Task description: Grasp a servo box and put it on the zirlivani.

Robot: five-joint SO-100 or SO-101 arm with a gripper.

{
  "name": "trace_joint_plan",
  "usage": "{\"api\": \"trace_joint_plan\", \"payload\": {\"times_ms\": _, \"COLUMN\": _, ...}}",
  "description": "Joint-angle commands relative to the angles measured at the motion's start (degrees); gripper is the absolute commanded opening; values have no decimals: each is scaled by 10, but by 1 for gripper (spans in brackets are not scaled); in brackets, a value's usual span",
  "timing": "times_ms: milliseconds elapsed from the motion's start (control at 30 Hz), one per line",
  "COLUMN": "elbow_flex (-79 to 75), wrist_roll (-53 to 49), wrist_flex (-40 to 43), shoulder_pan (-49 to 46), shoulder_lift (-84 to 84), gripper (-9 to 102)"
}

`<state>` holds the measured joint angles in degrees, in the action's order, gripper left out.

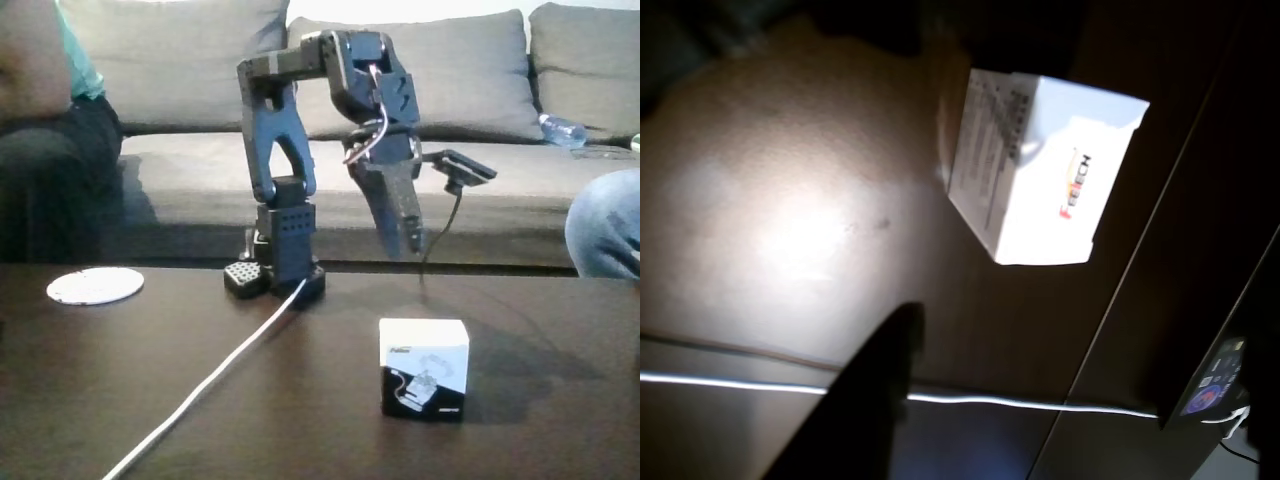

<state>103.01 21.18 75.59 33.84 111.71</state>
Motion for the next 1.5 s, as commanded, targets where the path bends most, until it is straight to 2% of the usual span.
{"api": "trace_joint_plan", "payload": {"times_ms": 0, "elbow_flex": -35, "wrist_roll": 21, "wrist_flex": 4, "shoulder_pan": 3, "shoulder_lift": 2, "gripper": 39}}
{"api": "trace_joint_plan", "payload": {"times_ms": 167, "elbow_flex": -64, "wrist_roll": 49, "wrist_flex": 29, "shoulder_pan": 26, "shoulder_lift": -54, "gripper": 39}}
{"api": "trace_joint_plan", "payload": {"times_ms": 400, "elbow_flex": -185, "wrist_roll": 90, "wrist_flex": 88, "shoulder_pan": 30, "shoulder_lift": -186, "gripper": 39}}
{"api": "trace_joint_plan", "payload": {"times_ms": 667, "elbow_flex": -276, "wrist_roll": 89, "wrist_flex": 90, "shoulder_pan": 11, "shoulder_lift": -258, "gripper": 39}}
{"api": "trace_joint_plan", "payload": {"times_ms": 1033, "elbow_flex": -292, "wrist_roll": 88, "wrist_flex": 83, "shoulder_pan": -36, "shoulder_lift": -338, "gripper": 39}}
{"api": "trace_joint_plan", "payload": {"times_ms": 1467, "elbow_flex": -291, "wrist_roll": 87, "wrist_flex": 82, "shoulder_pan": -34, "shoulder_lift": -390, "gripper": 38}}
